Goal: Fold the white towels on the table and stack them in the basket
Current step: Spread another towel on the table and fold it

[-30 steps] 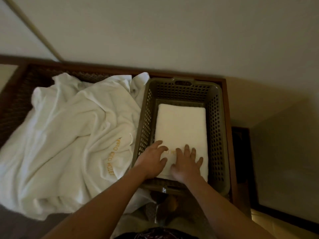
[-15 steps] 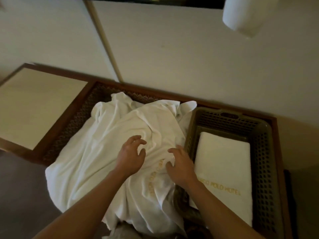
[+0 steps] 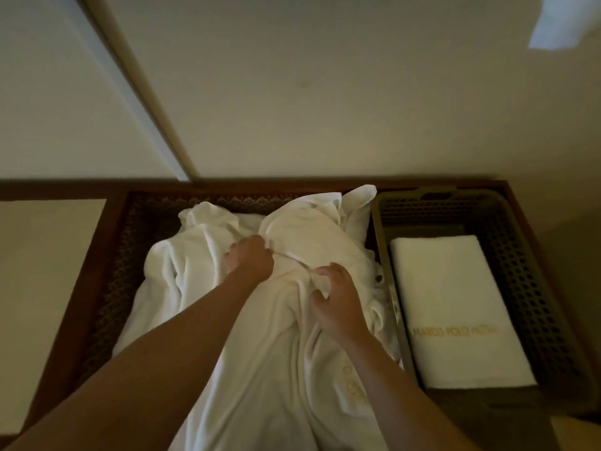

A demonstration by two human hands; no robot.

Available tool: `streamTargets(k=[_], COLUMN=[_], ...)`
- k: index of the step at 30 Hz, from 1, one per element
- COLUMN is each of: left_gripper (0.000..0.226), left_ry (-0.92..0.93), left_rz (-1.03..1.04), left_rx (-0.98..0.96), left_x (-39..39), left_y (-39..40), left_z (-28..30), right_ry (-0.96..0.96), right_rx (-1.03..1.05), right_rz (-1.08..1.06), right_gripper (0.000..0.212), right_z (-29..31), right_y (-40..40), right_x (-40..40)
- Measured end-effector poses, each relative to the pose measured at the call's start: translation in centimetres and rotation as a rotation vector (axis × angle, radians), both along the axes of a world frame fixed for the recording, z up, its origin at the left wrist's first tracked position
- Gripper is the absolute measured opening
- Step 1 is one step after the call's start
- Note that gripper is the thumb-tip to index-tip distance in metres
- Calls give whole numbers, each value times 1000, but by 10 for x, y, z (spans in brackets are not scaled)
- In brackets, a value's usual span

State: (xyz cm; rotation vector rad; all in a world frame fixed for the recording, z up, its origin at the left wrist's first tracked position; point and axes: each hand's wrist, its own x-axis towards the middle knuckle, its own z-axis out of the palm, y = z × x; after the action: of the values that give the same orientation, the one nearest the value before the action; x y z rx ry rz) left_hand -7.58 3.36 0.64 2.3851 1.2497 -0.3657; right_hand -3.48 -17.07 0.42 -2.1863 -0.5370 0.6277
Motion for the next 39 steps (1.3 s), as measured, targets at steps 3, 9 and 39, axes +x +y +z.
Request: streamTargets(k=[3, 9, 39], left_gripper=[21, 14, 13], left_ry=[-373, -701, -431], left_rz=[-34, -561, -700], left_rx=[-66, -563, -377], left_x=[-18, -86, -424], left_y=[-21, -98, -172], left_z=[5, 68, 90], right_ry=[-9, -502, 566], right_rx=[54, -291, 367], right_rz=[-87, 316, 381], right_gripper=[53, 93, 20], right_z=[4, 43, 153], right_y=[-3, -38, -159], right_x=[-10, 4, -346])
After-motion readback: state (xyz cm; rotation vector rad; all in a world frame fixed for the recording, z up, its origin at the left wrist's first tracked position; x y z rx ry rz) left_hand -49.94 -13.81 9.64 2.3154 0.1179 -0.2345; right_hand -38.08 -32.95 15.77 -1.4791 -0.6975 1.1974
